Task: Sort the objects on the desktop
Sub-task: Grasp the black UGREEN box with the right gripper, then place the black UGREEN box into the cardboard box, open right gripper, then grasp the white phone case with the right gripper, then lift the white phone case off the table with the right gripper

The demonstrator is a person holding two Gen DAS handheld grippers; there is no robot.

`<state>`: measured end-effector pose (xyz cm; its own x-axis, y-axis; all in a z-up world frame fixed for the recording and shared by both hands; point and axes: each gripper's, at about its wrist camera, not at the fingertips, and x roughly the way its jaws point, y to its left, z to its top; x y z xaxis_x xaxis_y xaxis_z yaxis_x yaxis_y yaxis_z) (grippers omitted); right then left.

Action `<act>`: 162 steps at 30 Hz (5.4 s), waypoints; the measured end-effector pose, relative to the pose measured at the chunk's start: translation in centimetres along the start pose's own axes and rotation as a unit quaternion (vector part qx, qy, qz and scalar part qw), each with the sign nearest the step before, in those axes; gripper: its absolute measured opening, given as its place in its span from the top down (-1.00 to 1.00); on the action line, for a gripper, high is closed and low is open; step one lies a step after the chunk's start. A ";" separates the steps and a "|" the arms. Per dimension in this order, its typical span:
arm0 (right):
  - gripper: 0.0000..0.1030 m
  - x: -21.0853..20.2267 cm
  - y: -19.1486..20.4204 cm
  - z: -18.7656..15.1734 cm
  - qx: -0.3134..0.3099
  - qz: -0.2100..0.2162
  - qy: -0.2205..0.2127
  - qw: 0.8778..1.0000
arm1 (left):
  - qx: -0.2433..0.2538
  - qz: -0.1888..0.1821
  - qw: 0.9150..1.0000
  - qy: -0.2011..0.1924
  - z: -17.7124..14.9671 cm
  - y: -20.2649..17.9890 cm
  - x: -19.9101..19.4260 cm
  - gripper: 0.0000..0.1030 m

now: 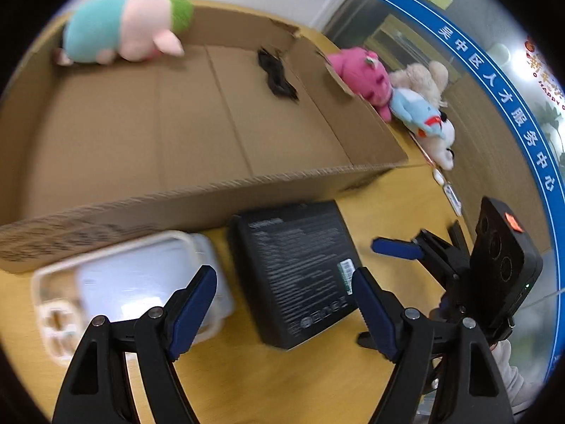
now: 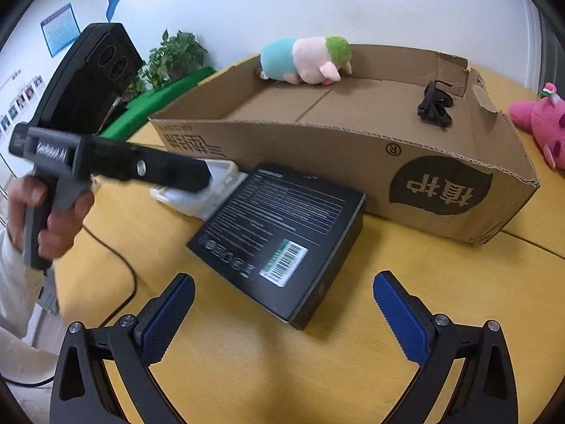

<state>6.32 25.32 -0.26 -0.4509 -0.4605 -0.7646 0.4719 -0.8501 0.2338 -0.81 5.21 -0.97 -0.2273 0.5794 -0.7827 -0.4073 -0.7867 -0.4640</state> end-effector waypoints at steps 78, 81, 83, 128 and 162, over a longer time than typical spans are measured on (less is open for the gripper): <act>-0.76 24.1 2.7 27.6 -0.043 0.095 0.110 0.988 | -0.090 0.207 0.974 -0.011 16.1 17.6 -4.7 -0.10; -0.76 23.0 2.5 27.0 -0.030 0.103 0.107 0.988 | -0.097 0.192 0.976 -0.015 15.5 17.3 -5.8 -0.10; -0.76 20.7 2.6 26.3 -0.029 0.105 0.093 0.990 | -0.088 0.197 0.976 -0.033 15.1 16.7 -7.1 -0.10; 0.34 7.3 6.0 6.6 0.005 0.049 0.029 0.998 | -0.131 -0.014 0.987 -0.089 -5.9 12.3 -6.9 0.03; -0.14 -3.7 2.0 -0.8 0.005 0.113 -0.024 0.993 | 0.203 -0.011 0.978 -0.042 -11.7 -4.2 -4.8 0.45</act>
<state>9.52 25.51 2.57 -0.3706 -0.6510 -0.6625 0.5575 -0.7264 0.4019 12.32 3.21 -0.13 -0.2792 0.6236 -0.7301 -0.7264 -0.6345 -0.2641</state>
